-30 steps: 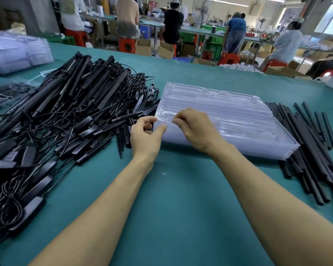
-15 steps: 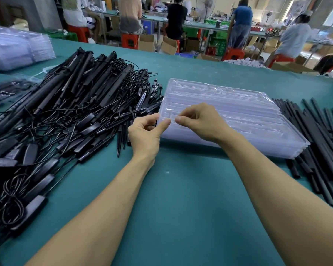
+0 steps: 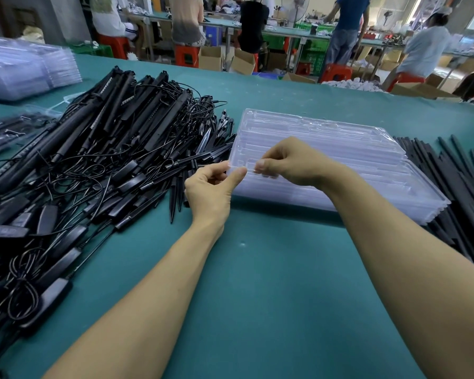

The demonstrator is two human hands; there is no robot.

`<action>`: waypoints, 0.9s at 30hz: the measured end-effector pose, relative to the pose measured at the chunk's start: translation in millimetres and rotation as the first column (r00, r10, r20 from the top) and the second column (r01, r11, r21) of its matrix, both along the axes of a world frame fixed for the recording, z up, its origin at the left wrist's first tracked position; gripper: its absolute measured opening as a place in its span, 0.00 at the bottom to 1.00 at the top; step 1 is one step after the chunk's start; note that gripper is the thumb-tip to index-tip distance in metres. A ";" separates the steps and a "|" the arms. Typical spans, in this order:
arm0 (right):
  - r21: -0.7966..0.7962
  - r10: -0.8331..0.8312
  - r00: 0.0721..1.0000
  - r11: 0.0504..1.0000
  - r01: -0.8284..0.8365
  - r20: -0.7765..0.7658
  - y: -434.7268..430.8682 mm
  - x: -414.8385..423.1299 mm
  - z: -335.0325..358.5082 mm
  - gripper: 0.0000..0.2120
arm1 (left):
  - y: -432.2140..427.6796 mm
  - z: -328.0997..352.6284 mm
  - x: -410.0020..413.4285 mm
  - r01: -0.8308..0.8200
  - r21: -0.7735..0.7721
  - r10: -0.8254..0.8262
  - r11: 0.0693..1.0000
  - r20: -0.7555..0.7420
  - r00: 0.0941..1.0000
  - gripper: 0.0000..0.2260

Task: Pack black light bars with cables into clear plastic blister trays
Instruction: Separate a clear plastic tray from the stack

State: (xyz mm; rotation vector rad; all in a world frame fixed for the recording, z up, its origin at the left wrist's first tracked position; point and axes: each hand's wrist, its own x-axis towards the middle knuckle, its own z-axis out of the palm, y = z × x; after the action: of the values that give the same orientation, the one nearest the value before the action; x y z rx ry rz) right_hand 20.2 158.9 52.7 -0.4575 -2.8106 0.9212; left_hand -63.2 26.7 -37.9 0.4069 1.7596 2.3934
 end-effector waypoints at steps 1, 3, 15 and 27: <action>0.063 -0.001 1.000 0.998 0.001 0.006 -0.2 -1.9 -0.9 0.11 | -0.9 0.5 0.2 0.007 -0.001 -0.007 1.000 0.004 1.000 0.11; 0.263 -0.001 1.000 0.965 -0.002 0.010 -2.9 -4.3 -4.0 0.12 | -1.2 1.2 0.5 0.019 -0.009 -0.019 1.000 0.008 1.000 0.12; 0.453 0.065 0.997 0.888 -0.074 0.036 -16.4 -7.7 -13.6 0.11 | 5.8 10.8 3.9 0.091 -0.159 -0.088 0.983 0.025 0.996 0.17; 0.579 -0.122 0.989 0.802 0.147 -0.082 -35.1 -5.2 -19.4 0.15 | 8.0 9.9 12.6 0.000 -0.267 -0.022 0.964 -0.077 0.997 0.10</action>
State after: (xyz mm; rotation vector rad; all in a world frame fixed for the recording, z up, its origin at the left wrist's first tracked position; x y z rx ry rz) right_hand 15.0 123.7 33.3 -0.5208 -2.7754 0.0064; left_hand -50.5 34.7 -28.0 0.4788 2.0726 2.1169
